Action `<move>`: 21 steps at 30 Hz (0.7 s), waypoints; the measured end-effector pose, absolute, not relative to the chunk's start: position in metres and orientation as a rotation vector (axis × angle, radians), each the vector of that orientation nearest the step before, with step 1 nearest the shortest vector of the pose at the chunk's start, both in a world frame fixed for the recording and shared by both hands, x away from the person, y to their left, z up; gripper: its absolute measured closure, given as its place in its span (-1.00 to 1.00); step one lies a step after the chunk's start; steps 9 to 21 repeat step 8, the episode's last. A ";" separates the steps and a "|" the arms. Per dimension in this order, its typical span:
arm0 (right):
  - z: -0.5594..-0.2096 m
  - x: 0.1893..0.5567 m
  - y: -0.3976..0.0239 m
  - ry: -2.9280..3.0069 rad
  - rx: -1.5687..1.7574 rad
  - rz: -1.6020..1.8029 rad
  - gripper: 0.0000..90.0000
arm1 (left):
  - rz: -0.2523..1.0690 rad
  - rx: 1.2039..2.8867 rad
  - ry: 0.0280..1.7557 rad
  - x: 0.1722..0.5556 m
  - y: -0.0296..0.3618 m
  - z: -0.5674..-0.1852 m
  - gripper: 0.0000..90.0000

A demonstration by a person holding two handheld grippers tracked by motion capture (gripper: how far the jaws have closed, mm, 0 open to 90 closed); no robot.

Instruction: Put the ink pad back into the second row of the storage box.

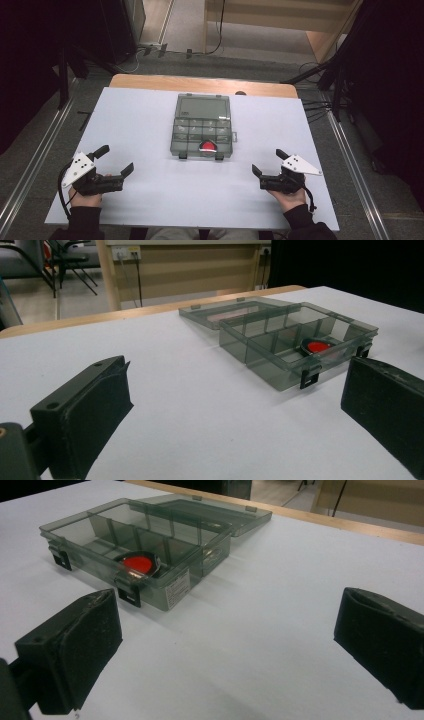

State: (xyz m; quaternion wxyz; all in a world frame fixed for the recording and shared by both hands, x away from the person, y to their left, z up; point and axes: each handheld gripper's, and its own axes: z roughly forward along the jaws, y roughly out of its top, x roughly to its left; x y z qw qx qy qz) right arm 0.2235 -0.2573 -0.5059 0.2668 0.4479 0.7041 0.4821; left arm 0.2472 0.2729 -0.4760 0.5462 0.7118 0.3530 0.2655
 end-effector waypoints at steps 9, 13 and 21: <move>-0.503 0.219 -0.260 1.876 1.185 1.318 -1.00 | 0.633 1.699 0.821 0.247 0.268 -0.476 -1.00; -0.503 0.219 -0.260 1.876 1.185 1.318 -1.00 | 0.633 1.699 0.821 0.247 0.268 -0.476 -1.00; -0.503 0.219 -0.260 1.876 1.185 1.318 -1.00 | 0.633 1.699 0.821 0.247 0.268 -0.476 -1.00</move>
